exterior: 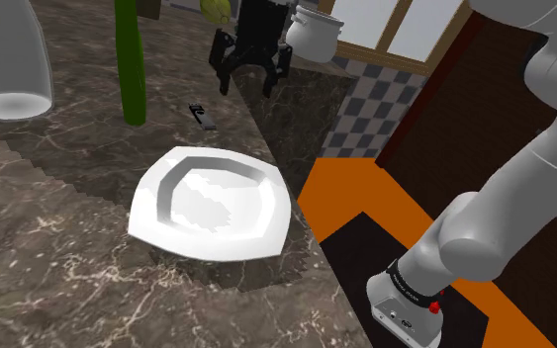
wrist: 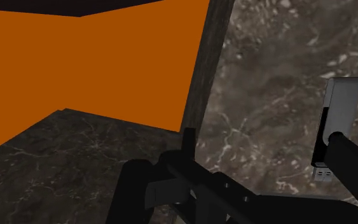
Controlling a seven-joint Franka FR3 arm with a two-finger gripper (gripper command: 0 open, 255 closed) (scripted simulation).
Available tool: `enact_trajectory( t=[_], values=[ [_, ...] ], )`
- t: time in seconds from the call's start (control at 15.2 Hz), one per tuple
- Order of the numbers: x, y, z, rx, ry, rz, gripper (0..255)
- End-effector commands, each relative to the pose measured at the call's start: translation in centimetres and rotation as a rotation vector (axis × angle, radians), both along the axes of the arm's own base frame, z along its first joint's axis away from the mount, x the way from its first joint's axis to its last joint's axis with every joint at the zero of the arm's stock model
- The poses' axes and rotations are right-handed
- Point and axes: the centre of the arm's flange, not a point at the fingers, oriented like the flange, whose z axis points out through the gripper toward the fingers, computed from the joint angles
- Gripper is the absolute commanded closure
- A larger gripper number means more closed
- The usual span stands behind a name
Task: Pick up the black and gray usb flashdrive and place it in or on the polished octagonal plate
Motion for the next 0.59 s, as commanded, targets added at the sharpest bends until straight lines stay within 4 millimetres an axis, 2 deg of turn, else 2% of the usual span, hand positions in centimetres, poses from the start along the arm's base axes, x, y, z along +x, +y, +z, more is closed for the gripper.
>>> enact_trajectory(
  t=[0.0, 0.26, 0.53],
  values=[
    [1.1, 2.7, -0.2, -0.003, 0.000, 0.001, 0],
    [3.2, 7.7, -0.6, -0.011, 0.001, 0.006, 0],
    [3.2, 7.7, -2.7, -0.011, 0.001, 0.006, 0]
  ],
)
